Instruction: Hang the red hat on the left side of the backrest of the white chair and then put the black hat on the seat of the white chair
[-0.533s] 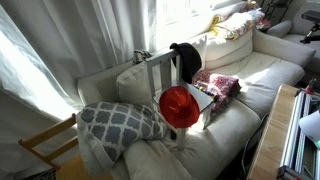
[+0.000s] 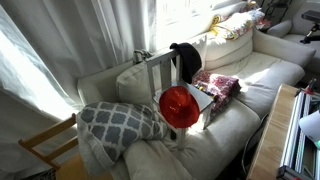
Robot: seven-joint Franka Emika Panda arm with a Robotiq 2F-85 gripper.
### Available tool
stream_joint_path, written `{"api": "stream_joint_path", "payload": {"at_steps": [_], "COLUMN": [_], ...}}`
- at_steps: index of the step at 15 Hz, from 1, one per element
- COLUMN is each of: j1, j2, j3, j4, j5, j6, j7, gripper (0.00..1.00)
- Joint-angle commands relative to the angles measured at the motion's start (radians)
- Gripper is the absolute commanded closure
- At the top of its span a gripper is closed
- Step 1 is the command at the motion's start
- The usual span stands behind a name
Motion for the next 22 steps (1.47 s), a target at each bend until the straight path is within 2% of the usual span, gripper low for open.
{"api": "stream_joint_path", "payload": {"at_steps": [1,4,9,11,16,17,18,22], "j1": [0.114,0.175,0.213,0.224,0.264,0.272,0.263,0.273], "j2": [0.04,0.126,0.317,0.392,0.53,0.537,0.508,0.532], "j3": [-0.01,0.031,0.087,0.092,0.081,0.082,0.076,0.077], "j4": [-0.076,-0.13,-0.175,-0.177,-0.186,-0.18,-0.184,-0.177], "j5": [0.127,0.223,0.253,0.264,0.414,0.44,0.377,0.411], "j6": [0.068,0.189,0.338,0.368,0.525,0.523,0.492,0.506], "j7": [-0.03,0.026,0.104,0.131,0.081,0.01,0.085,0.039], "gripper": [0.0,0.0,0.0,0.0,0.0,0.0,0.0,0.0]}}
